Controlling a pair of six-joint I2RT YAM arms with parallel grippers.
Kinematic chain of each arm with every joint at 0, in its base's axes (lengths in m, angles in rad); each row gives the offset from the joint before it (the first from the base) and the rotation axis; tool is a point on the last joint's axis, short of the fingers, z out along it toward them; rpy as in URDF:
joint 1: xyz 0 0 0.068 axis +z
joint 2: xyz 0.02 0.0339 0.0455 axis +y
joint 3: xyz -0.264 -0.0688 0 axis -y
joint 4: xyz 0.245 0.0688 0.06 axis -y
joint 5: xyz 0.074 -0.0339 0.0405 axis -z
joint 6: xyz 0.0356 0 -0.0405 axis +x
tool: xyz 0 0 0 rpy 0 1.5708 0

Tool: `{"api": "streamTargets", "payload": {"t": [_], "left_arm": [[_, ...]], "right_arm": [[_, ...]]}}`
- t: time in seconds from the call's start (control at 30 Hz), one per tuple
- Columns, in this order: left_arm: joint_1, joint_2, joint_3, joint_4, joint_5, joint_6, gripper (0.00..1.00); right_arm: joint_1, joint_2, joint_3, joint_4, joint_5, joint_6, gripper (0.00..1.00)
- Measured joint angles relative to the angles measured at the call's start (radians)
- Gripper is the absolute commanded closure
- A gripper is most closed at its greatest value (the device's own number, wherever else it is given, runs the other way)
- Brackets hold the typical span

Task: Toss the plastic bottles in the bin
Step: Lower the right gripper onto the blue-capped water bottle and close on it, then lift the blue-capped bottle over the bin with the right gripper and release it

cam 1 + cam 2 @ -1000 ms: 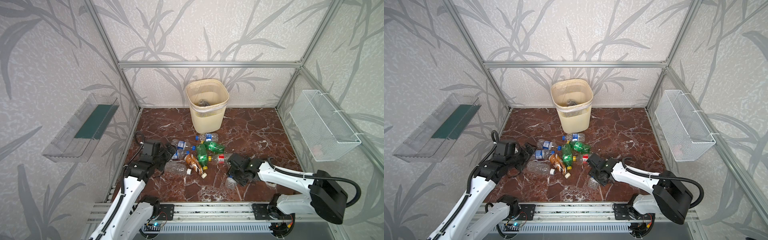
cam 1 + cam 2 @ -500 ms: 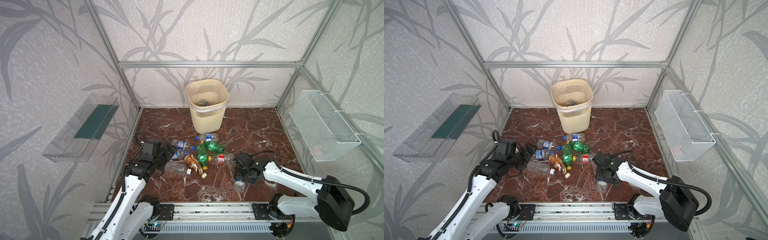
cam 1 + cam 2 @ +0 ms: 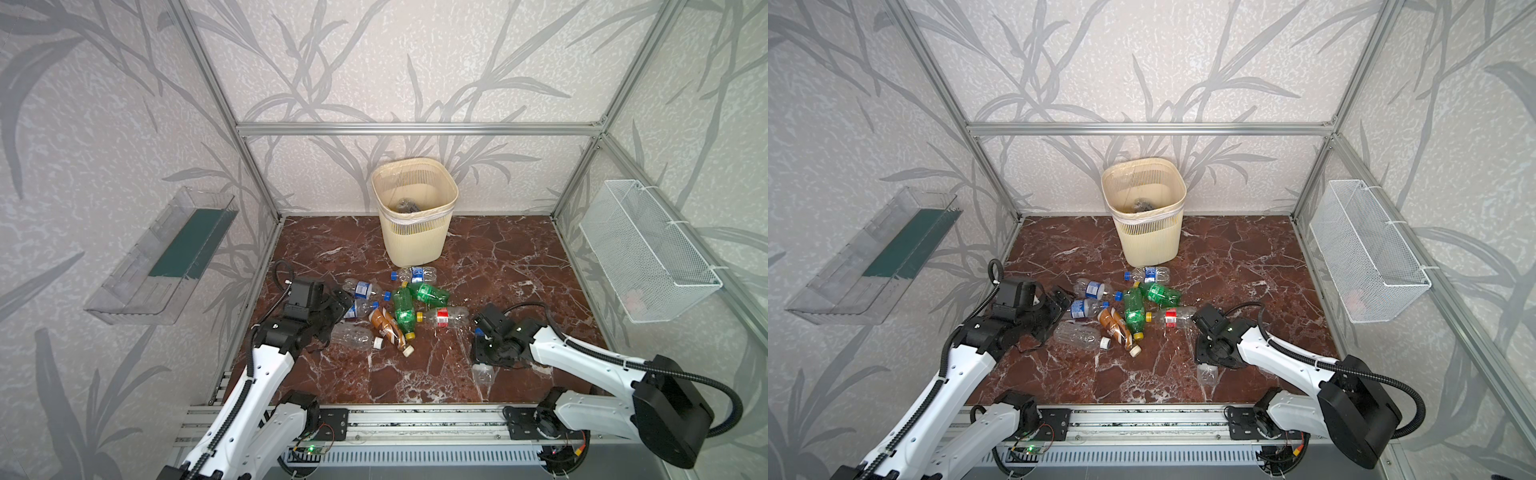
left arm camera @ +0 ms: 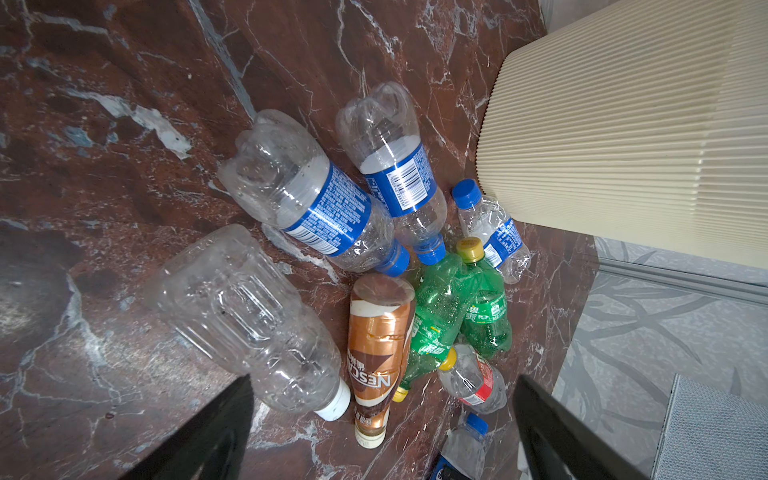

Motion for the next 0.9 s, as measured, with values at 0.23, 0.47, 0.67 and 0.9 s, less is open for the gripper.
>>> {"api": "streamTargets", "payload": {"t": [0.23, 0.47, 0.67, 0.9], "left_arm": [[0.0, 0.002, 0.001, 0.0, 0.0, 0.0, 0.03], [0.0, 0.003, 0.001, 0.0, -0.001, 0.0, 0.03], [0.0, 0.006, 0.001, 0.0, -0.002, 0.002, 0.03], [0.0, 0.021, 0.021, -0.005, -0.008, 0.0, 0.04]], "right_arm": [[0.0, -0.044, 0.0, -0.01, -0.003, -0.001, 0.52], [-0.003, -0.145, 0.0, -0.046, 0.026, 0.002, 0.52], [-0.051, -0.223, 0.039, -0.087, 0.036, -0.023, 0.52], [-0.183, -0.044, 0.606, -0.12, -0.011, -0.144, 0.49]]}}
